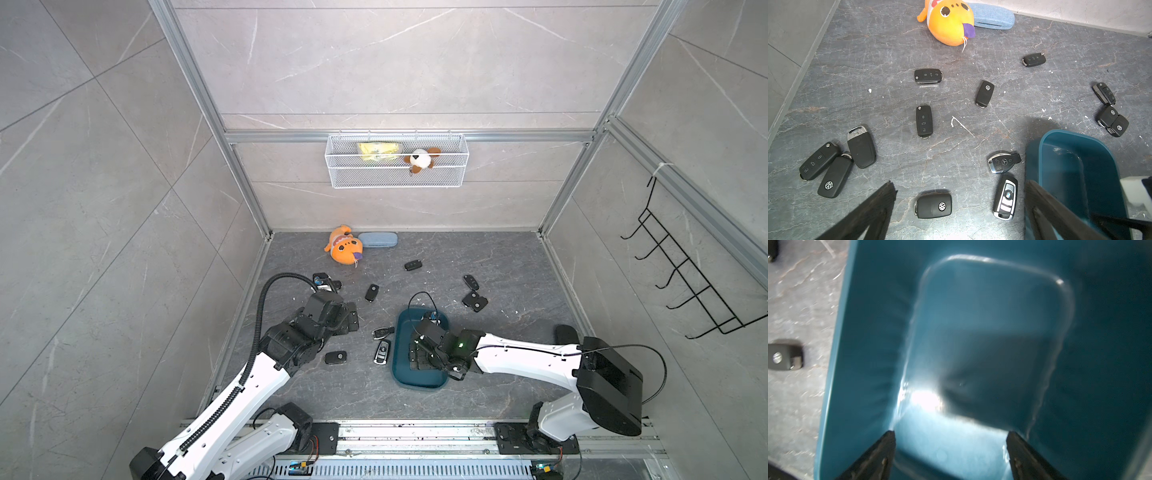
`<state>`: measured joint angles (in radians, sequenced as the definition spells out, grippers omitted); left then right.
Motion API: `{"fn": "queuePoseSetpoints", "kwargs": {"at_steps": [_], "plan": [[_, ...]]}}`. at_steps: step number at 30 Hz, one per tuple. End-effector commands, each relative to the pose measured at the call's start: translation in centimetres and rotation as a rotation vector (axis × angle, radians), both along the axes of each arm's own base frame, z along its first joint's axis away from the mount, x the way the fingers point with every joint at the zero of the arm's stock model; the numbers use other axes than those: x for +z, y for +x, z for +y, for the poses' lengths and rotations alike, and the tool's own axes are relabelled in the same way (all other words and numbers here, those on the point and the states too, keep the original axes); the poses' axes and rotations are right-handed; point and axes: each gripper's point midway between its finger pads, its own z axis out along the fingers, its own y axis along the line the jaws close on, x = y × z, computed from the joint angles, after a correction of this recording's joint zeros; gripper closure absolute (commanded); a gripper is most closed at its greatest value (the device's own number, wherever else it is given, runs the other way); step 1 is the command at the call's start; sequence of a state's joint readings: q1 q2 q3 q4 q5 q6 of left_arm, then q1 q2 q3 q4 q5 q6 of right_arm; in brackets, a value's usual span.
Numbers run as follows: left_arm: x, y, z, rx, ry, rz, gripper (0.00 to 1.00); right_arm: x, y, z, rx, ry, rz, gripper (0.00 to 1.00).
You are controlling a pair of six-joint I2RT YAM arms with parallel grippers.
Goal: Place the car key into the storage box
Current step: Move the storage box to the center of the board, then pick up the car key from the center of the board.
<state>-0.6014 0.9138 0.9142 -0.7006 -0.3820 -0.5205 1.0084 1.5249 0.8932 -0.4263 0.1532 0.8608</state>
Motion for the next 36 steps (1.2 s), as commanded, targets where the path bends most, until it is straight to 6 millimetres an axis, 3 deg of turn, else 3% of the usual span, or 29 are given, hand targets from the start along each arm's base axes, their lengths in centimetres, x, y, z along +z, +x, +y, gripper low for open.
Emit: {"fn": "queuePoseSetpoints", "kwargs": {"at_steps": [1,6,12,15,23,31,36], "plan": [[0.5,0.4,-0.4,0.006,-0.039,-0.017,0.0,-0.1,0.6,-2.0,-0.001,-0.054,-0.008,0.14],[0.4,0.4,-0.7,-0.001,-0.048,-0.014,0.0,0.6,1.9,-2.0,0.015,-0.041,-0.021,0.14],[0.4,0.8,-1.7,-0.036,-0.069,-0.01,0.0,4.0,4.0,-1.7,0.033,-0.023,-0.089,0.09],[0.6,1.4,-2.4,-0.058,-0.075,-0.015,0.0,5.9,5.4,-2.7,-0.004,-0.043,-0.128,0.0],[1.2,2.9,-5.4,-0.153,-0.121,-0.019,0.0,8.3,9.0,-7.6,-0.154,-0.133,-0.16,0.01],[1.4,4.7,-7.8,-0.214,-0.168,-0.062,0.0,7.1,11.2,-13.9,-0.345,-0.188,-0.127,0.02],[1.5,5.2,-8.8,-0.238,-0.191,-0.053,0.0,4.6,12.6,-16.3,-0.426,-0.149,-0.054,0.13]]}}
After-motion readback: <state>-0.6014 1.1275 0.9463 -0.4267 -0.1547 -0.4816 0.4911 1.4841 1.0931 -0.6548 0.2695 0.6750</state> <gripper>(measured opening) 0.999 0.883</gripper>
